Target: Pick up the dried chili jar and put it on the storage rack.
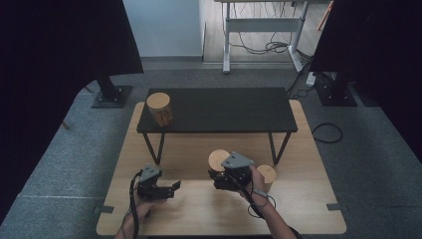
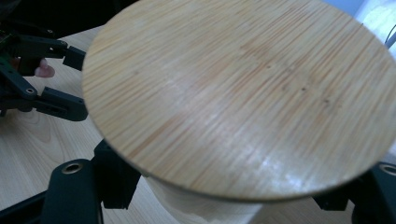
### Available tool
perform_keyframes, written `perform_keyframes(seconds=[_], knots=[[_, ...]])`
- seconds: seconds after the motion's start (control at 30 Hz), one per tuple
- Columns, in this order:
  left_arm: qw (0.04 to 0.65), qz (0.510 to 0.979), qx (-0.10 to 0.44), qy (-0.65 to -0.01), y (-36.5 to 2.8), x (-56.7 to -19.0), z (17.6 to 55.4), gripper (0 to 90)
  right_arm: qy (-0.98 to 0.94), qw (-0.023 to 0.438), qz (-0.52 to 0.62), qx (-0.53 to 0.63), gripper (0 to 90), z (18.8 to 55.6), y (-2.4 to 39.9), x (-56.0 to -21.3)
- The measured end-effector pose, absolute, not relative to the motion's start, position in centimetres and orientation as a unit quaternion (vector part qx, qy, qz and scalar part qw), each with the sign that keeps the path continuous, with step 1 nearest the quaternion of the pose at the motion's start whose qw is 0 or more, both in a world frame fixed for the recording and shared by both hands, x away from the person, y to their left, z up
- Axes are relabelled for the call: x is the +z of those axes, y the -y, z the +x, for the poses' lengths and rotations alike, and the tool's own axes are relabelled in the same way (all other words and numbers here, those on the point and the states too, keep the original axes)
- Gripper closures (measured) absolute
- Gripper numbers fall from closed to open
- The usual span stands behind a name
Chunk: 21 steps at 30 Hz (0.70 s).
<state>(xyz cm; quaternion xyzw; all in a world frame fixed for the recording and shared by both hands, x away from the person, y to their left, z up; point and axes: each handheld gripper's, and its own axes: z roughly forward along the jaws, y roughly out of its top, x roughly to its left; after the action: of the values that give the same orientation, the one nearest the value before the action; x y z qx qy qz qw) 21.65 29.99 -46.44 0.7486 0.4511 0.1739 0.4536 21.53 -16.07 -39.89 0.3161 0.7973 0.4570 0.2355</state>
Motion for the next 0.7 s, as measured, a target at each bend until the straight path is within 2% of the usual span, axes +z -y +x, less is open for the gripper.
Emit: perform_keyframes(seconds=[0.7], knots=[[0.458,0.747,0.165,-0.453,-30.15,-46.49,21.8,6.7,-0.79,0.235,0.315,0.472,25.0,21.56,16.96,-39.16]])
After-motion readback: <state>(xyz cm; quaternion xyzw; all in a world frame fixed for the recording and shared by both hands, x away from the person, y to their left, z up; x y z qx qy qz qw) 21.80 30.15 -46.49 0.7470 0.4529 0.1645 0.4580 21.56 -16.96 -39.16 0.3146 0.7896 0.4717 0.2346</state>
